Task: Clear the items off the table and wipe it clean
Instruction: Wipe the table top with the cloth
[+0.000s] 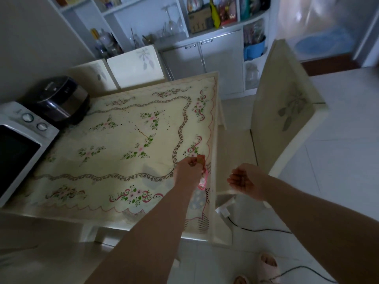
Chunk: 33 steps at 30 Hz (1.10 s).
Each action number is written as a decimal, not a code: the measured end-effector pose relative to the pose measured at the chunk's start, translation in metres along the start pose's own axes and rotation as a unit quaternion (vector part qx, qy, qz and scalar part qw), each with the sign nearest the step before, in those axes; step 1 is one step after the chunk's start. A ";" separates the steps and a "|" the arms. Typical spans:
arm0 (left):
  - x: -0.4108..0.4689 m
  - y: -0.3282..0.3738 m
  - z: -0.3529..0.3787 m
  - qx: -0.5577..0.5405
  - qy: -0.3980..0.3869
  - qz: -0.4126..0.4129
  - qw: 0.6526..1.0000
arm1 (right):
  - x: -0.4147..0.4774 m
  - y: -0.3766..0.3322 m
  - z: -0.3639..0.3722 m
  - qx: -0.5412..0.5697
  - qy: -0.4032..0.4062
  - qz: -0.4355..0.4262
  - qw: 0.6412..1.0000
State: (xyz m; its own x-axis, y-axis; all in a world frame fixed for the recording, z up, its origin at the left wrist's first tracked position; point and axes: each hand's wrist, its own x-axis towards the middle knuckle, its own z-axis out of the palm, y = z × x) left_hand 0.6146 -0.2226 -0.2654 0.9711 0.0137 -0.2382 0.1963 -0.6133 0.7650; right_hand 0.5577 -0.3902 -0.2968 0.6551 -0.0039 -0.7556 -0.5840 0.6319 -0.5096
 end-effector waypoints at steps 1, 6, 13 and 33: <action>-0.002 0.005 -0.003 0.004 -0.003 0.016 1.000 | -0.006 -0.004 0.000 0.001 0.000 -0.013 1.000; -0.010 0.023 -0.011 0.001 -0.014 0.055 0.998 | -0.031 -0.015 -0.004 0.006 -0.004 -0.061 0.998; -0.026 0.057 -0.013 -0.028 -0.042 0.124 0.991 | -0.070 -0.024 -0.014 0.044 0.010 -0.138 0.989; 0.013 0.244 0.077 -0.091 -0.071 0.293 0.949 | -0.121 -0.169 -0.083 0.108 0.050 -0.273 0.955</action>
State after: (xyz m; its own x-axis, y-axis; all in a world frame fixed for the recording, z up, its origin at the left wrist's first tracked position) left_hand 0.6647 -0.4327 -0.1283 0.8952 -0.4022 0.1921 -0.3396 -0.3365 0.8783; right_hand 0.5368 -0.5611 -0.1534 0.7783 -0.4452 -0.4428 -0.0498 0.6592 -0.7504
